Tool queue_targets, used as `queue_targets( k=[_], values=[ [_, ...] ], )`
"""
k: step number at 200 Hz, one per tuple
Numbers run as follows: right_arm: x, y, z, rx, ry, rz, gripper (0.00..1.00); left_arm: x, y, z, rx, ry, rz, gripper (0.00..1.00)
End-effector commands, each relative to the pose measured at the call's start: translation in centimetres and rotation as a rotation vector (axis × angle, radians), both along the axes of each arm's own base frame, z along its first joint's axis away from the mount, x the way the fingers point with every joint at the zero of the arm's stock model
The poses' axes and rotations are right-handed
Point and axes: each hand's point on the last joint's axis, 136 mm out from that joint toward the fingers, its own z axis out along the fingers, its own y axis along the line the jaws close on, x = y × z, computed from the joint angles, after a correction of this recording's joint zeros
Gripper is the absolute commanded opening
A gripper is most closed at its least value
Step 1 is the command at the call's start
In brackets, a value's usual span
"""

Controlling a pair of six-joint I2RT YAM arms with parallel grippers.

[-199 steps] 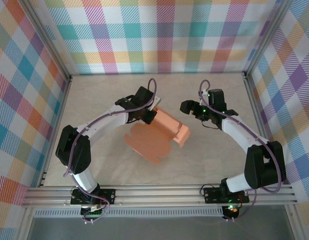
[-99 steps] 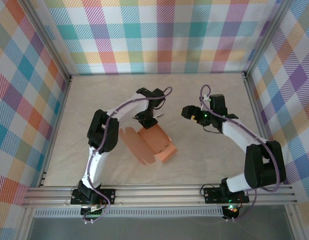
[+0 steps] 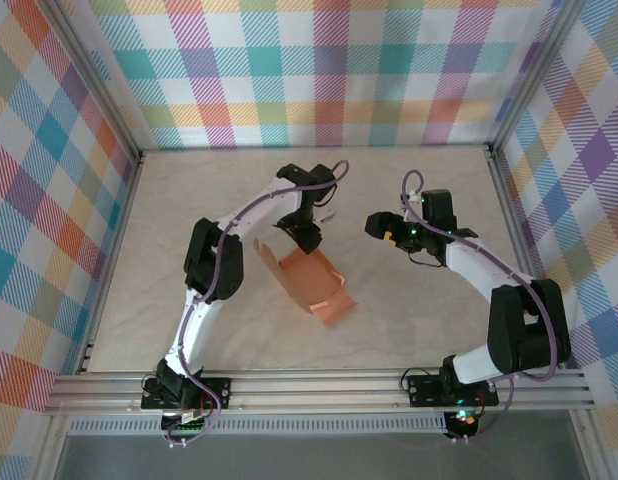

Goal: Fold the paper box

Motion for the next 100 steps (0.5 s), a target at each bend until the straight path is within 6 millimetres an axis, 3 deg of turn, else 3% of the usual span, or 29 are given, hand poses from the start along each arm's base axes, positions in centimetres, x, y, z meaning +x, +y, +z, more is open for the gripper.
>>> queue_targets(
  k=[1,12,29,64,86,100],
  values=[
    [0.2,0.1,-0.1,-0.004,-0.020,0.023,0.88,2.0,-1.4,8.3,-0.226,-0.250,0.078,0.76],
    [0.2,0.0,-0.3,-0.010,-0.020,0.025,0.88,2.2,-1.4,11.3,-0.316,-0.349,0.113,0.83],
    [0.2,0.1,-0.4,-0.008,-0.017,0.028,0.88,2.0,-0.5,14.2,-0.381,-0.459,0.161,0.88],
    [0.1,0.5,-0.7,-0.024,-0.016,0.056,0.89,0.5,4.9,18.5,-0.388,-0.709,0.322,0.93],
    [0.3,0.6,-1.4,-0.086,0.000,0.062,0.89,-1.3,11.0,19.0,-0.361,-0.822,0.573,1.00],
    [0.5,1.0,-2.1,-0.113,0.026,0.068,0.87,-2.9,15.2,17.4,-0.368,-0.806,0.754,1.00]
  ],
)
